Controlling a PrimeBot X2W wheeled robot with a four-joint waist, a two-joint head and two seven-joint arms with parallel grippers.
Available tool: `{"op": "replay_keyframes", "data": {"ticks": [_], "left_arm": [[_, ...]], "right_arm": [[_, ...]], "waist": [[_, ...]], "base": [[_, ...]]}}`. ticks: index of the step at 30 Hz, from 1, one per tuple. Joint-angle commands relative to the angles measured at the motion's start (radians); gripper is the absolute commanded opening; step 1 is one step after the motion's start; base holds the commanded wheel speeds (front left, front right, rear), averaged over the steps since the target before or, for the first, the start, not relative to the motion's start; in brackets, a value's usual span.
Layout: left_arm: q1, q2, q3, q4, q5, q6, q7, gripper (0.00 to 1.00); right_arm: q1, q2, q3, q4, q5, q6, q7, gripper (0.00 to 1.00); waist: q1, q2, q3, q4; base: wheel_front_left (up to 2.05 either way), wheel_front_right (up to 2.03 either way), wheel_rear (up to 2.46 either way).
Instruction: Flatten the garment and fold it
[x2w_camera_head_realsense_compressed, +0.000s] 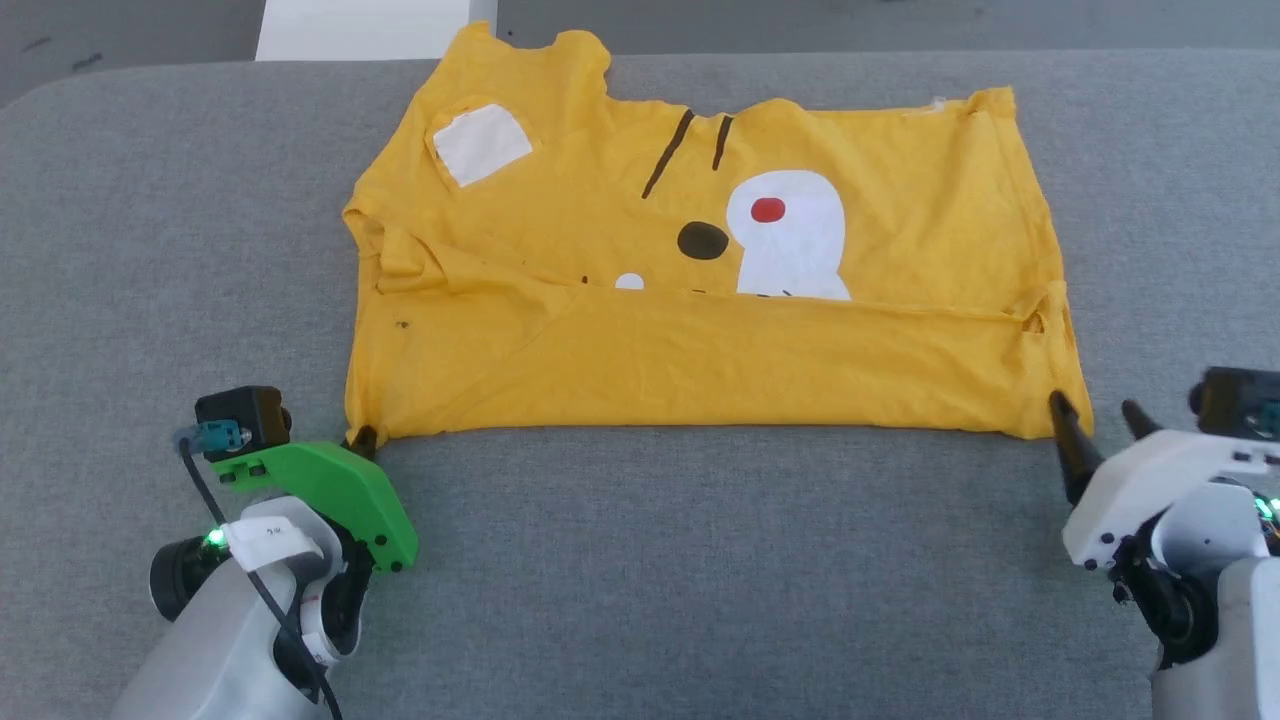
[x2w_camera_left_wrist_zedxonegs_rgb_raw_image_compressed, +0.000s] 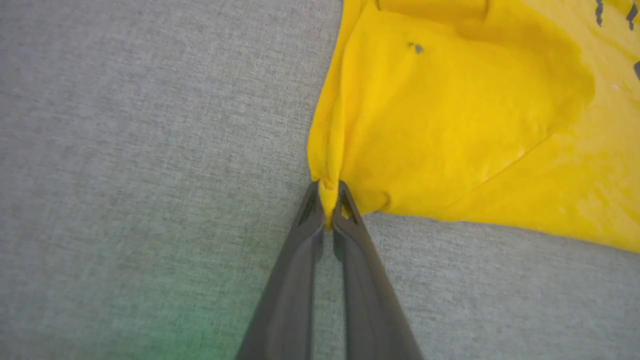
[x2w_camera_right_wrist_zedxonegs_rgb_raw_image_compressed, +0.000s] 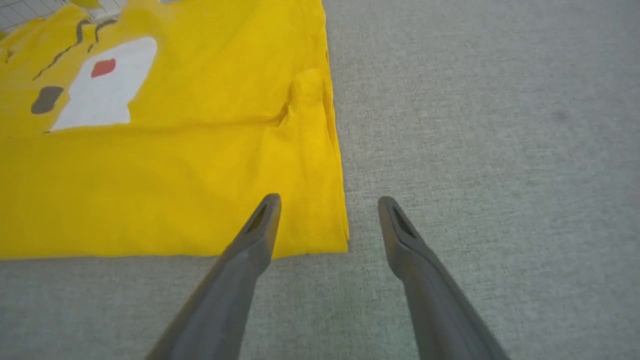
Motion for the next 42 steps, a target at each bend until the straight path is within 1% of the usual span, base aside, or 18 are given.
{"op": "replay_keyframes", "data": {"ticks": [1, 4, 8, 9, 10, 11, 13, 14, 16, 20, 23, 26, 28, 31, 36, 39, 42], "left_arm": [[0.0, -0.011, -0.014, 0.016, 0.01, -0.009, 0.005, 0.0], [-0.007, -0.015, -0.018, 0.019, 0.01, -0.017, 0.0, 0.0], [-0.013, -0.02, -0.02, 0.024, 0.01, -0.026, -0.011, 0.0], [-0.014, -0.02, -0.021, 0.025, 0.01, -0.027, -0.014, 0.0], [-0.014, -0.021, -0.021, 0.026, 0.01, -0.029, -0.016, 0.0], [-0.014, -0.021, -0.022, 0.027, 0.01, -0.031, -0.018, 0.0], [-0.016, -0.021, -0.022, 0.032, 0.01, -0.037, -0.023, 0.0], [-0.017, -0.021, -0.024, 0.035, 0.015, -0.041, -0.039, 0.0], [-0.02, -0.019, -0.023, 0.033, 0.028, -0.047, -0.07, 0.0], [-0.024, -0.008, -0.011, 0.019, 0.067, -0.053, -0.17, 0.0], [-0.01, 0.006, 0.005, 0.0, 0.092, -0.037, -0.235, 0.0], [0.025, 0.03, 0.014, -0.039, 0.11, -0.013, -0.257, 0.0], [0.058, 0.051, 0.017, -0.072, 0.116, 0.009, -0.25, 0.0], [0.124, 0.086, 0.015, -0.138, 0.114, 0.044, -0.208, 0.0], [0.228, 0.147, -0.014, -0.246, 0.116, 0.093, -0.107, 0.0], [0.279, 0.158, -0.028, -0.301, 0.093, 0.112, -0.051, 0.0], [0.314, 0.16, -0.047, -0.315, 0.067, 0.116, 0.001, 0.0]], "right_arm": [[-0.023, 0.002, -0.001, 0.008, -0.013, -0.001, 0.048, 1.0], [-0.04, 0.002, -0.007, 0.017, -0.042, -0.001, 0.18, 1.0], [-0.057, 0.002, -0.021, 0.004, -0.054, -0.001, 0.298, 1.0], [-0.06, 0.002, -0.024, 0.0, -0.055, -0.001, 0.317, 0.97], [-0.065, 0.002, -0.027, -0.005, -0.059, -0.001, 0.337, 0.6], [-0.068, 0.002, -0.028, -0.009, -0.062, -0.001, 0.349, 0.47], [-0.074, 0.002, -0.03, -0.017, -0.067, -0.001, 0.367, 0.13], [-0.075, 0.002, -0.033, -0.031, -0.074, -0.001, 0.359, 0.0], [-0.072, 0.002, -0.04, -0.041, -0.066, -0.001, 0.328, 0.0], [-0.058, 0.002, -0.044, -0.058, -0.032, -0.001, 0.215, 0.0], [-0.036, 0.002, -0.042, -0.073, -0.006, -0.001, 0.138, 0.0], [0.0, 0.002, -0.048, -0.093, 0.015, -0.001, 0.094, 0.0], [0.029, 0.002, -0.054, -0.111, 0.027, -0.001, 0.087, 0.0], [0.08, 0.002, -0.072, -0.142, 0.037, -0.001, 0.098, 0.0], [0.171, 0.002, -0.1, -0.189, 0.031, -0.001, 0.176, 0.0], [0.227, 0.002, -0.117, -0.21, 0.033, -0.001, 0.241, 0.0], [0.267, 0.002, -0.126, -0.204, 0.035, -0.001, 0.294, 0.0]], "waist": [[0.0, 0.0, 0.004, 0.004], [0.0, 0.0, 0.01, 0.009], [0.0, 0.0, 0.017, 0.018], [0.0, 0.0, 0.018, 0.019], [0.0, 0.0, 0.02, 0.021], [0.0, 0.0, 0.022, 0.022], [0.0, 0.0, 0.025, 0.026], [0.0, 0.0, 0.024, 0.031], [0.0, 0.0, 0.02, 0.034], [0.0, 0.0, 0.002, 0.038], [0.0, 0.0, -0.017, 0.037], [0.0, 0.0, -0.039, 0.035], [0.0, 0.0, -0.054, 0.033], [0.0, 0.0, -0.07, 0.033], [0.0, 0.0, -0.08, 0.038], [0.0, 0.0, -0.081, 0.043], [0.0, 0.0, -0.078, 0.045]], "base": [[0.0, 0.0, 0.0], [0.0, 0.0, 0.0], [0.0, 0.0, 0.0], [0.0, 0.0, 0.0], [0.0, 0.0, 0.0], [0.0, 0.0, 0.0], [0.0, 0.0, 0.0], [0.0, 0.0, 0.0], [0.0, 0.0, 0.0], [0.0, 0.0, 0.0], [0.0, 0.0, 0.0], [0.0, 0.0, 0.0], [0.0, 0.0, 0.0], [0.0, 0.0, 0.0], [0.0, 0.0, 0.0], [0.0, 0.0, 0.0], [0.0, 0.0, 0.0]]}}
